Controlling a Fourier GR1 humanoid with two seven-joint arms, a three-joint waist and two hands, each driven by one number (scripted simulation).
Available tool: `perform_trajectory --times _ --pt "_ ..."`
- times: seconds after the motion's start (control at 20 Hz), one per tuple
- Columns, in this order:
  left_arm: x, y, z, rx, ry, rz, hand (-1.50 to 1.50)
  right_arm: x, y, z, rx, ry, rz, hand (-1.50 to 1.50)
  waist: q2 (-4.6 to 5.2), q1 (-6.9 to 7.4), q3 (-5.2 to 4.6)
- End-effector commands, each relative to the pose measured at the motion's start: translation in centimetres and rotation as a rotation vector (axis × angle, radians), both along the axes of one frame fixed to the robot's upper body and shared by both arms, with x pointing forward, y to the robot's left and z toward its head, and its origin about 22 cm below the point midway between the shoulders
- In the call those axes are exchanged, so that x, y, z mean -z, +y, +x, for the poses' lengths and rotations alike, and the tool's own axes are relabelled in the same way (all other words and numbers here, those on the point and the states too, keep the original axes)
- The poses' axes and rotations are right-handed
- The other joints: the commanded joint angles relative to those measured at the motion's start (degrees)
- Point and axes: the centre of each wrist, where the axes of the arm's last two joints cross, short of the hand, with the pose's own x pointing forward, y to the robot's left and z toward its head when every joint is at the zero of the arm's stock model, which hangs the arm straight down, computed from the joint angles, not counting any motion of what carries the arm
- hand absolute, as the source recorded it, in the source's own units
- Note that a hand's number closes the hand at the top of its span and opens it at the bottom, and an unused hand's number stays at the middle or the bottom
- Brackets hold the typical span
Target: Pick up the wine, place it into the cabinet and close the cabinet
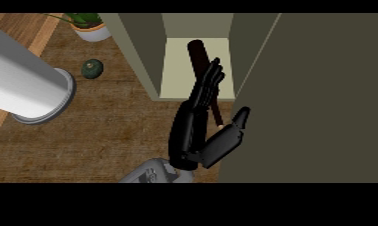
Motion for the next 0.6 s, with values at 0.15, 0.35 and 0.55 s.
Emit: perform_trajectory --times 0.15,0.35,0.55 --pt "-0.3 3.2 -5.7 0.037 0.024 -0.077 1.50 -0.6 0.8 -1.2 0.011 -0.001 0.021 -1.50 -0.05 -0.01 -0.09" --pt "0.2 5.2 -8.0 0.118 0.018 -0.065 1.50 0.5 0.0 -0.3 -0.007 0.009 -0.017 -1.50 0.14 -0.07 -0.05" --pt "-2.0 8.3 -8.8 0.148 -0.015 -0.070 1.50 0.7 1.3 -0.3 -0.164 0.052 -0.049 1.50 0.14 0.41 -0.04"
